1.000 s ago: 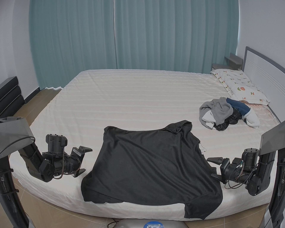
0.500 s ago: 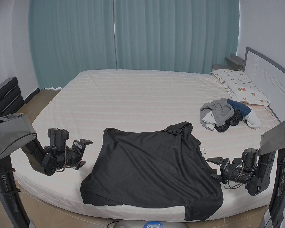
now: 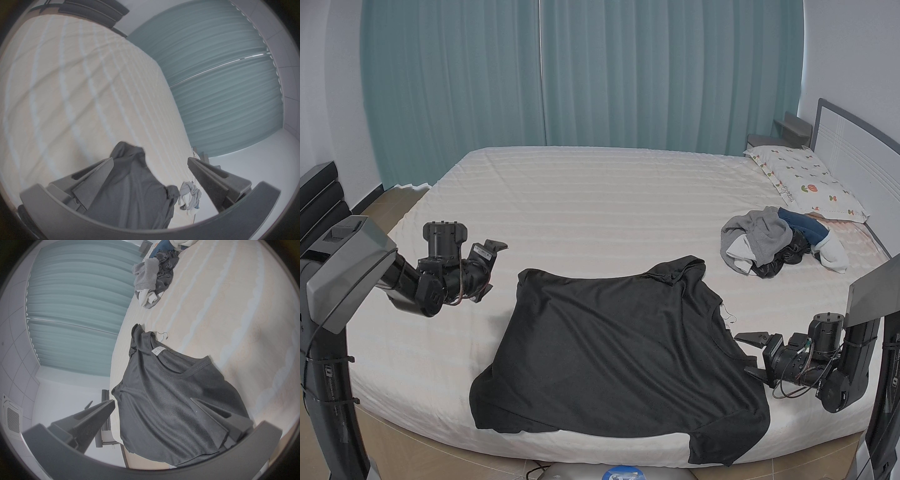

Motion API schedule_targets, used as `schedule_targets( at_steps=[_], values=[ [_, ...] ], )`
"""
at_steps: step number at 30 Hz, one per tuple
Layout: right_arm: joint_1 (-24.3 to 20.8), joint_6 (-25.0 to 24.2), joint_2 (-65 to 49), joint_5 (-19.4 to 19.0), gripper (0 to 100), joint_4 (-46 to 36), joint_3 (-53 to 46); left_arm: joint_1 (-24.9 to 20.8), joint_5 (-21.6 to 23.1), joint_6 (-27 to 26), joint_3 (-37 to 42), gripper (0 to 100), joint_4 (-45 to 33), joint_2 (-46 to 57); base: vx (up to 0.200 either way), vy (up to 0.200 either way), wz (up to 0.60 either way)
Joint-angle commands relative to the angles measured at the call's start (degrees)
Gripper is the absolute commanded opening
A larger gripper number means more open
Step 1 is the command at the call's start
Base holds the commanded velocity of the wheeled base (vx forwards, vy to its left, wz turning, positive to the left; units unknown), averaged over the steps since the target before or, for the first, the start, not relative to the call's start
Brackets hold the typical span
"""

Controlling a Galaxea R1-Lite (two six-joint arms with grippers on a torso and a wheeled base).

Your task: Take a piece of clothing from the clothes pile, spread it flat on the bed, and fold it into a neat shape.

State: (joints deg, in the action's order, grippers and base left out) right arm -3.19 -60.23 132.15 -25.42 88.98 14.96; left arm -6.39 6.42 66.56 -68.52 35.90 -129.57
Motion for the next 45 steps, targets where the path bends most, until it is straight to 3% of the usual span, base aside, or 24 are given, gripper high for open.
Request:
schedule_targets(
  at_steps=[1,7,26,27,32,39,42,45],
  values=[
    [-0.2,0.1,0.2,0.1,100,0.8,-0.2,-4.7,-5.1,-3.2,-22.7,100,-9.3,-14.7,0.000,0.000,0.00],
    [-0.1,0.3,0.3,-0.1,100,0.7,-0.4,-4.5,-9.1,-3.5,-30.7,100,-11.6,-22.3,0.000,0.000,0.00],
    [-0.6,1.6,0.7,0.2,100,0.7,-0.4,-4.1,-9.8,-7.6,-36.4,100,-11.9,-26.6,0.000,0.000,0.00],
    [-0.6,1.6,0.7,0.2,100,0.7,-0.4,-4.1,-9.9,-8.2,-36.5,0,-11.8,-26.9,0.000,0.000,0.00],
    [-0.7,1.7,0.7,0.2,100,0.7,-0.4,-3.9,-10.9,-8.7,-37.7,0,-11.8,-27.4,0.000,0.000,0.00],
    [-0.7,1.7,0.7,0.2,100,0.7,-0.4,-3.9,-18.8,-8.9,-42.9,0,-10.2,-28.8,0.000,0.000,0.00],
    [-0.7,1.7,0.7,0.1,100,0.7,-0.5,-3.9,-19.6,-9.3,-43.2,0,-9.1,-28.8,0.000,0.000,0.00],
    [-0.8,1.7,0.7,0.1,100,0.7,-0.5,-3.8,-20.3,-14.6,-42.8,0,-6.8,-28.9,0.000,0.000,0.00]
  ],
)
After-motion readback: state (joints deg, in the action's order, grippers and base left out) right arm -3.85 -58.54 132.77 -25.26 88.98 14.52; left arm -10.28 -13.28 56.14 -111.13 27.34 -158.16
